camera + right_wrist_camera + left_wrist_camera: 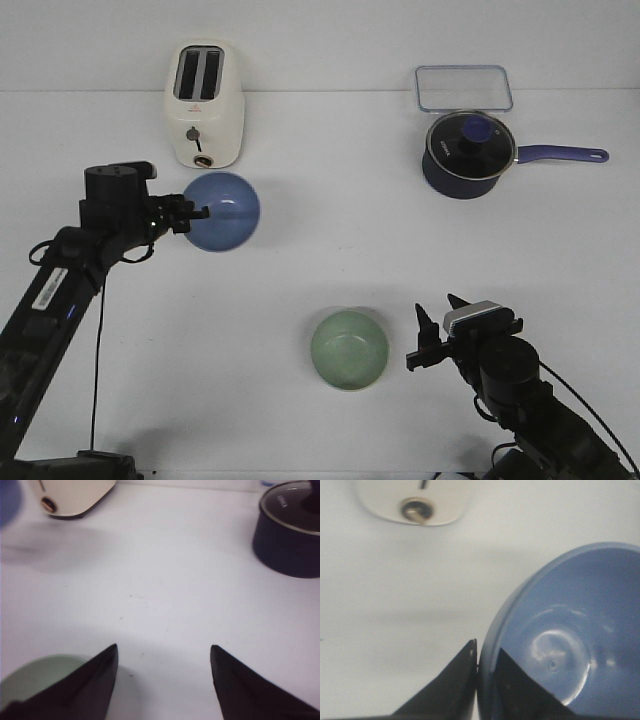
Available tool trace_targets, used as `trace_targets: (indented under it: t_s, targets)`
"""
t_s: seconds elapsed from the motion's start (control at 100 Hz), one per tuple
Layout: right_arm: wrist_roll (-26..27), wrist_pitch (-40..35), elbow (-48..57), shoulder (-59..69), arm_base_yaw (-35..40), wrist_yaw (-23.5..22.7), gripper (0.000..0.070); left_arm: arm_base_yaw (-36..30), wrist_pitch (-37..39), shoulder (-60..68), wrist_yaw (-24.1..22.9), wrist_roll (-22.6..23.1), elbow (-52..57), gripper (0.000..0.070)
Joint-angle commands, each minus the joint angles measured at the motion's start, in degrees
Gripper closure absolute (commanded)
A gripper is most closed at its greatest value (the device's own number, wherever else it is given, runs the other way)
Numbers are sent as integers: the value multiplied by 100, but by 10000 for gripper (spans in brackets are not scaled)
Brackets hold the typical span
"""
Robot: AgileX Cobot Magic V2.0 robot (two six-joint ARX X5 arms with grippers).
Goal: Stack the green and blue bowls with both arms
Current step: 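Carry the blue bowl over the green bowl and lower it inside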
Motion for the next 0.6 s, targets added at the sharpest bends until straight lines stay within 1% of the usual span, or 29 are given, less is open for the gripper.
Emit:
trace_targets:
  t_s: [0.0,0.08,0.17,0.36,0.45,0.59]
  targets:
    - [-26,72,39,22,48,11,315,-396,-192,-79,77,94,35,690]
    - [-26,72,39,22,48,9,315,-997,-269,-280,74,-24,-85,690]
    - [-26,72,39,22,48,7,315,-1777,-238,-313,63,-280,-302,690]
    - [-26,72,39,24,48,7,315,-3097,236,-138,-50,-697,-839,690]
    - [-26,72,39,24,48,7,315,-3536,339,68,-249,-754,-907,690]
    - [-26,70,39,24,48,7,315,-3910,389,448,-411,-859,-907,690]
